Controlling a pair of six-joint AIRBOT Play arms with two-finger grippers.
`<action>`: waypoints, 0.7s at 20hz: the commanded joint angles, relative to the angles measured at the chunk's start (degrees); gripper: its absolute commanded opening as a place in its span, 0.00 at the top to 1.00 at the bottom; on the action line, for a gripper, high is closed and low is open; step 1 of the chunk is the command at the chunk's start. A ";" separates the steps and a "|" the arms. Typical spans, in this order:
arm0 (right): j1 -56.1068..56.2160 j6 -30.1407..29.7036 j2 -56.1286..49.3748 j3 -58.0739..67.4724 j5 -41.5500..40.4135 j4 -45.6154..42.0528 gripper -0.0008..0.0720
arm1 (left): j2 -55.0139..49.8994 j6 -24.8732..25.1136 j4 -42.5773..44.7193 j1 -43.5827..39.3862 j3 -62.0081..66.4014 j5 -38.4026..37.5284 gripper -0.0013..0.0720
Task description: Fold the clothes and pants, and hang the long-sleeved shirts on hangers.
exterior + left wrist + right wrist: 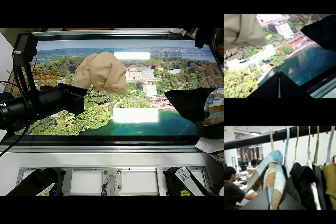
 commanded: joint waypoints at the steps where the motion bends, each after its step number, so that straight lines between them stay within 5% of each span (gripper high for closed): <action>1: -0.04 0.00 -0.52 0.00 -0.46 0.83 0.97 | -0.04 0.02 0.02 0.04 0.02 0.02 0.96; 6: -0.02 -1.92 1.25 -0.87 -8.39 5.53 0.97 | -0.04 0.02 0.09 0.04 0.02 0.09 0.96; 10: 0.09 -24.04 3.21 -1.25 -19.98 23.06 0.97 | -0.04 0.04 0.13 0.04 0.02 1.29 0.96; 14: 0.07 -30.62 6.32 -1.25 -24.28 25.77 0.97 | -0.04 0.04 0.11 0.04 0.02 3.52 0.96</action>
